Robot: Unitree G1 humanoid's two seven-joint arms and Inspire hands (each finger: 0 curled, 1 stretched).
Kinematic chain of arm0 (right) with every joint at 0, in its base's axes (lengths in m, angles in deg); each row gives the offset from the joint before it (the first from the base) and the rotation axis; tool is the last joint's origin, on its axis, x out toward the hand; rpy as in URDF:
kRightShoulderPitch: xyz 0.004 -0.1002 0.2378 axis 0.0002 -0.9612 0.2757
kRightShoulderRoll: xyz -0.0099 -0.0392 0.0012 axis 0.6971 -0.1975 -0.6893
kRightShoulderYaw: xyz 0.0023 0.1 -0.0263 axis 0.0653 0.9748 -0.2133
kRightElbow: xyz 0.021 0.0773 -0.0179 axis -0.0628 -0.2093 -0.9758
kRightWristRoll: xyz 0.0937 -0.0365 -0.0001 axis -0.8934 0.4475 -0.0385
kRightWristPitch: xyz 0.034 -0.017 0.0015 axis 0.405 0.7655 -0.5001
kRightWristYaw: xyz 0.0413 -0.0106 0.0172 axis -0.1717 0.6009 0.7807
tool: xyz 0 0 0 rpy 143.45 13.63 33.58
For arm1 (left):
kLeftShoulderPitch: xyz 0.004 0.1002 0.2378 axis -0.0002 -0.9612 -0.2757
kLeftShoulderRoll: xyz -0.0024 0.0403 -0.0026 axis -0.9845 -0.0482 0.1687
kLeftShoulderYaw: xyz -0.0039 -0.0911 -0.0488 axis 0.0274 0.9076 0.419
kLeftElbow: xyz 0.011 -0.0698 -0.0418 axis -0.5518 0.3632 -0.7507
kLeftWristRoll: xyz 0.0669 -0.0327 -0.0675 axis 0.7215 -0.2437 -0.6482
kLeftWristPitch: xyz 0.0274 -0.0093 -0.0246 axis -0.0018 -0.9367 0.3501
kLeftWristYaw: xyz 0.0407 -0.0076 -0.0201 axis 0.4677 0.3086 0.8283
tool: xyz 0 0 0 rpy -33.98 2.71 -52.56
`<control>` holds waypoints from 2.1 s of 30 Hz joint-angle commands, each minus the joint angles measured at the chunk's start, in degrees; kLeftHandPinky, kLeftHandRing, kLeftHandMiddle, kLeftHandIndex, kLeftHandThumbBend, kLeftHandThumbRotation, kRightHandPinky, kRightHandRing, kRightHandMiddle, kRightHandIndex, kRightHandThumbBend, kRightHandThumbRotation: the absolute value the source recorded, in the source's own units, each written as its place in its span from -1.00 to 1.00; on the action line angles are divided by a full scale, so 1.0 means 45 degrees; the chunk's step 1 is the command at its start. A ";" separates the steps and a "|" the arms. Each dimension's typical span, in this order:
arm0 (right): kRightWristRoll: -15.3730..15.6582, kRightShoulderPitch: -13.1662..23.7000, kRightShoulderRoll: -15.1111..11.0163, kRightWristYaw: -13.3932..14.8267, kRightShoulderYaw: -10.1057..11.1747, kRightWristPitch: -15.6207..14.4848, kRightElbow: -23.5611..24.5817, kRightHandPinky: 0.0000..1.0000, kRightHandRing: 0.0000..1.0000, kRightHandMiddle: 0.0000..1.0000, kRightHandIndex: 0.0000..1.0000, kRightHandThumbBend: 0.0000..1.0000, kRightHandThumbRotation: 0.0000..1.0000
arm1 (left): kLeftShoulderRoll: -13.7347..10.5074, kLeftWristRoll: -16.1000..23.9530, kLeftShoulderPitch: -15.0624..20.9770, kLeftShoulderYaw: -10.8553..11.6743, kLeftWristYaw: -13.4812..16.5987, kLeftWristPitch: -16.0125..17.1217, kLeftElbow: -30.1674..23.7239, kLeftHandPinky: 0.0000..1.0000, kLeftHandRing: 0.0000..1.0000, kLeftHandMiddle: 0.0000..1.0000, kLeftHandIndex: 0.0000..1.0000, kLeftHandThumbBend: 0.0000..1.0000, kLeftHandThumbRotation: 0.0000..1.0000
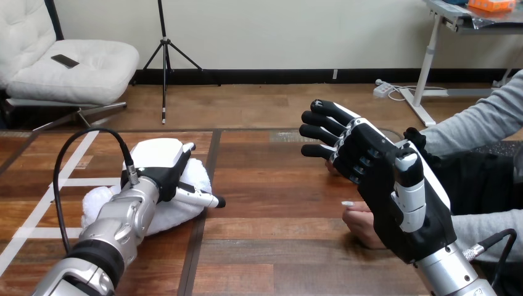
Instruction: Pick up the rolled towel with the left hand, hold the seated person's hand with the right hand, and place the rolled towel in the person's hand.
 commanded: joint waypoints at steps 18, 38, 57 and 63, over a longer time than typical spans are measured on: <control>-0.0181 0.0696 -0.0165 0.0045 0.0230 0.0142 0.0457 0.60 0.72 0.72 0.71 0.79 1.00 | -0.0490 0.0119 0.1048 -0.0214 -0.1479 -0.1007 -0.0855 0.79 0.77 0.79 0.75 1.00 0.26; -0.0336 0.0732 -0.0212 -0.0041 0.0291 0.0133 0.0446 0.60 0.72 0.72 0.71 0.79 1.00 | -0.0239 -0.0286 0.1086 0.0039 -0.1957 -0.1834 -0.0887 0.64 0.79 0.81 0.74 1.00 -0.10; -0.0366 0.0711 -0.0211 -0.0033 0.0391 0.0142 0.0444 0.59 0.71 0.71 0.70 0.78 1.00 | 0.0092 0.0070 0.1103 -0.0333 -0.1627 -0.2919 -0.0895 -0.06 0.31 0.38 0.42 0.83 -0.84; -0.0388 0.0706 -0.0185 -0.0016 0.0411 0.0137 0.0443 0.59 0.71 0.71 0.70 0.79 1.00 | 0.0151 -0.0085 0.0959 -0.0130 -0.1167 -0.3038 -0.1055 -0.26 0.05 0.19 0.29 0.74 -0.97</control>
